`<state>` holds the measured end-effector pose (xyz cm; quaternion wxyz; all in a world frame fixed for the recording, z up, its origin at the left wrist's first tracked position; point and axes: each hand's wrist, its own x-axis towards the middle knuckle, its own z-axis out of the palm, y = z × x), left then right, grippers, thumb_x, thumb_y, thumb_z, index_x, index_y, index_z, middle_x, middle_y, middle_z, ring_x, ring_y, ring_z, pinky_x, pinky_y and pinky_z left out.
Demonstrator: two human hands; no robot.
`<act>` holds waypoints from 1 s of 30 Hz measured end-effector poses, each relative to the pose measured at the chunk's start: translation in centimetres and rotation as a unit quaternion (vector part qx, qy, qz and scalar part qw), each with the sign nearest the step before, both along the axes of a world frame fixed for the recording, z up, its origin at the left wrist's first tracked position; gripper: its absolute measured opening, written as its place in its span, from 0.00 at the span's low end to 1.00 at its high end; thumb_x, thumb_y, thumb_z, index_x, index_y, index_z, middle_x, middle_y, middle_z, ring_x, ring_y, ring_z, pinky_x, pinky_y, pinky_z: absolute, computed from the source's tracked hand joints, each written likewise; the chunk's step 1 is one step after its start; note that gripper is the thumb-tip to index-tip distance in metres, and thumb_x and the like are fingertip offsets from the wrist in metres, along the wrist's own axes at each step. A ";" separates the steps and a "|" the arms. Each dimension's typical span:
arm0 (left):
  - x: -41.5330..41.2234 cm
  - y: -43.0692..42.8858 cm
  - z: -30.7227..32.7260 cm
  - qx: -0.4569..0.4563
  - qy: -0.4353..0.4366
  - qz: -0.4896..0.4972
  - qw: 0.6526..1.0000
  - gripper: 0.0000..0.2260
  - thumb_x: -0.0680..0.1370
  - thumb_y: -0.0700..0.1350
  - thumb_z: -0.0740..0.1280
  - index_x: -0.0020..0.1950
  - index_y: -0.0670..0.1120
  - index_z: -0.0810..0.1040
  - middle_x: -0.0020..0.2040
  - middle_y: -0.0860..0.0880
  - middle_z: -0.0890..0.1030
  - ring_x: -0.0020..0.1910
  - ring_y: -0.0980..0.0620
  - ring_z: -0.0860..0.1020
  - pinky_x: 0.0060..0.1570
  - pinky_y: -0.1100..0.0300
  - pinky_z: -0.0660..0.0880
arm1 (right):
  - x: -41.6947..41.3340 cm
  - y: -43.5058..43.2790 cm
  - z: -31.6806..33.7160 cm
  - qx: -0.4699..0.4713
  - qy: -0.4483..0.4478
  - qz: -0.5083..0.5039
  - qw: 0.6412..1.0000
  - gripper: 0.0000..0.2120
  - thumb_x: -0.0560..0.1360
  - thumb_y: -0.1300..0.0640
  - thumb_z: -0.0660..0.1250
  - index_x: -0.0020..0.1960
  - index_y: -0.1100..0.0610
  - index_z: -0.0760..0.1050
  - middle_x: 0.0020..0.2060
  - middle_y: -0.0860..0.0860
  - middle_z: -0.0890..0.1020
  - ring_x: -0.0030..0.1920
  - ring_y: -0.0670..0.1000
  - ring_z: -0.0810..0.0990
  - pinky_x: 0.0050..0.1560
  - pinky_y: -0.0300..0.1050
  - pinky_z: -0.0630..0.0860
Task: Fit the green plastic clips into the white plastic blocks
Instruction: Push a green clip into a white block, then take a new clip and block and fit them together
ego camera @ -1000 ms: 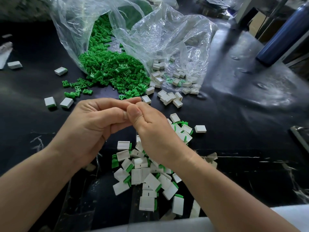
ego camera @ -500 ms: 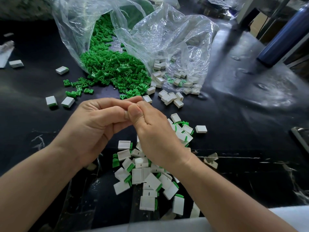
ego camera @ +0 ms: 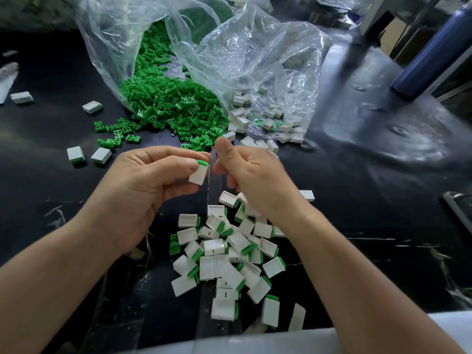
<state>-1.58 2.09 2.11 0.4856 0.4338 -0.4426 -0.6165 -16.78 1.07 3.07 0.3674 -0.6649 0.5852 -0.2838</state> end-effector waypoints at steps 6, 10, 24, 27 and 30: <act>-0.3 0.3 0.2 0.025 0.019 -0.010 0.999 0.08 0.61 0.43 0.68 0.36 0.45 0.85 0.34 0.45 0.84 0.30 0.53 0.82 0.28 0.67 0.76 | -1.2 -1.0 -0.5 -0.024 0.065 -0.048 0.996 0.13 0.78 0.48 0.60 0.39 0.53 0.74 0.31 0.47 0.76 0.35 0.47 0.71 0.36 0.43 0.65; -0.3 0.4 0.3 0.029 0.017 -0.010 0.999 0.08 0.63 0.42 0.67 0.36 0.45 0.85 0.33 0.45 0.84 0.30 0.52 0.82 0.27 0.66 0.76 | -1.0 -1.1 -1.0 -0.043 0.074 -0.051 0.995 0.11 0.77 0.49 0.62 0.41 0.54 0.76 0.30 0.44 0.74 0.36 0.47 0.71 0.37 0.41 0.63; -0.3 0.4 0.1 -0.012 -0.072 0.008 0.997 0.15 0.59 0.39 0.70 0.46 0.43 0.80 0.34 0.47 0.84 0.31 0.54 0.82 0.25 0.68 0.73 | -1.0 -0.1 0.8 -0.021 -0.112 0.071 0.991 0.07 0.74 0.60 0.66 0.38 0.56 0.78 0.34 0.59 0.80 0.36 0.48 0.75 0.41 0.50 0.74; -0.3 0.5 0.1 -0.024 -0.094 0.008 0.995 0.16 0.58 0.40 0.71 0.45 0.45 0.80 0.34 0.48 0.84 0.31 0.55 0.81 0.24 0.68 0.71 | -0.8 0.0 0.7 -0.020 -0.092 0.074 0.993 0.06 0.73 0.61 0.68 0.39 0.54 0.78 0.30 0.46 0.78 0.34 0.42 0.74 0.40 0.40 0.73; -0.4 0.6 0.2 -0.031 -0.106 0.006 0.994 0.16 0.58 0.41 0.71 0.45 0.46 0.80 0.33 0.49 0.83 0.30 0.55 0.81 0.23 0.69 0.70 | -0.6 0.0 0.4 -0.019 -0.046 0.067 0.997 0.08 0.74 0.59 0.67 0.38 0.50 0.75 0.30 0.44 0.76 0.33 0.41 0.72 0.39 0.38 0.71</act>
